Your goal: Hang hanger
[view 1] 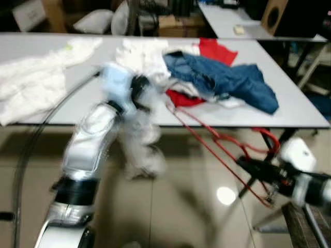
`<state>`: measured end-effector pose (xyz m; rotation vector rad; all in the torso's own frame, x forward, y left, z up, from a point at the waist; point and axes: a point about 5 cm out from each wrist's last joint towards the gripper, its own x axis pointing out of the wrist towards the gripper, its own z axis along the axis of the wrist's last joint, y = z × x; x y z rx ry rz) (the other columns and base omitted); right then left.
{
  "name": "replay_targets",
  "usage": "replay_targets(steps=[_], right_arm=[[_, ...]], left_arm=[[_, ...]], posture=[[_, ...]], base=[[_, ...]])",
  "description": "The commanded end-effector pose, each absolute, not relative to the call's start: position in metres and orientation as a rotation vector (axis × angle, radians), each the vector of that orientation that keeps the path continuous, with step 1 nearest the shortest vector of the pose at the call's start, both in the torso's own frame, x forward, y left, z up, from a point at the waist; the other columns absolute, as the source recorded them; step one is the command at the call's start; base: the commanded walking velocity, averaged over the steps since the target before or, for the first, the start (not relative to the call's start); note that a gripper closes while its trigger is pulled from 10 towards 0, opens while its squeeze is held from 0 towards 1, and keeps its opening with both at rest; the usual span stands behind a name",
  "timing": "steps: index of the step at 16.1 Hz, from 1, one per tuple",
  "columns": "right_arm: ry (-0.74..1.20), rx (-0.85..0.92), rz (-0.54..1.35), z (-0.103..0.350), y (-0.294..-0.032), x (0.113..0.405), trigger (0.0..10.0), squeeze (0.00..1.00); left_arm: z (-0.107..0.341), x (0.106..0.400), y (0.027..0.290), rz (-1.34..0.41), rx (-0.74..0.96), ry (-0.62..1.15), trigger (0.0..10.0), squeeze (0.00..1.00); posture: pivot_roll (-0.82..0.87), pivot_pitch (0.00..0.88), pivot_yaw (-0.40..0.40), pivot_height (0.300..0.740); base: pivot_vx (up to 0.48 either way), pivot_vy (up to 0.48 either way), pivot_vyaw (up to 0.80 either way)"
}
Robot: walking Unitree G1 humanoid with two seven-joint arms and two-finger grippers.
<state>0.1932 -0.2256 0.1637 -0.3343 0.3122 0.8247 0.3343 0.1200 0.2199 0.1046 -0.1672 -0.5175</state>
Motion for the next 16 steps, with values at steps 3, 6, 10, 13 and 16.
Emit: replay_targets(steps=[3,6,10,13,16], right_arm=[[0.309,-0.359,1.01,0.179,-0.214,0.186,10.0,0.0],[0.288,-0.413,1.058,0.181,-0.203,0.198,10.0,0.0],[0.257,-0.488,1.006,0.18,-0.195,0.22,10.0,0.0],[0.241,-0.505,1.009,0.183,-0.191,0.23,10.0,0.0],[0.245,-0.528,1.03,0.182,-0.188,0.235,10.0,0.0]], left_arm=[[0.259,0.353,0.126,-0.555,0.137,-0.248,10.0,0.0],[0.286,0.358,0.117,-0.623,0.145,-0.303,10.0,0.0],[0.3,0.354,0.115,-0.653,0.121,-0.343,10.0,0.0],[0.297,0.347,0.116,-0.651,0.113,-0.344,10.0,0.0],[0.301,0.343,0.121,-0.635,0.094,-0.356,10.0,0.0]], posture=[[0.03,0.0,-0.001,0.74],[0.03,0.0,0.007,0.74],[0.03,0.0,-0.013,0.74],[0.03,0.0,-0.026,0.74],[0.03,0.0,-0.031,0.74]], base=[[0.325,0.0,0.0],[0.325,0.0,0.0],[0.36,0.0,0.0],[0.386,0.0,0.0],[0.385,0.0,0.0]])
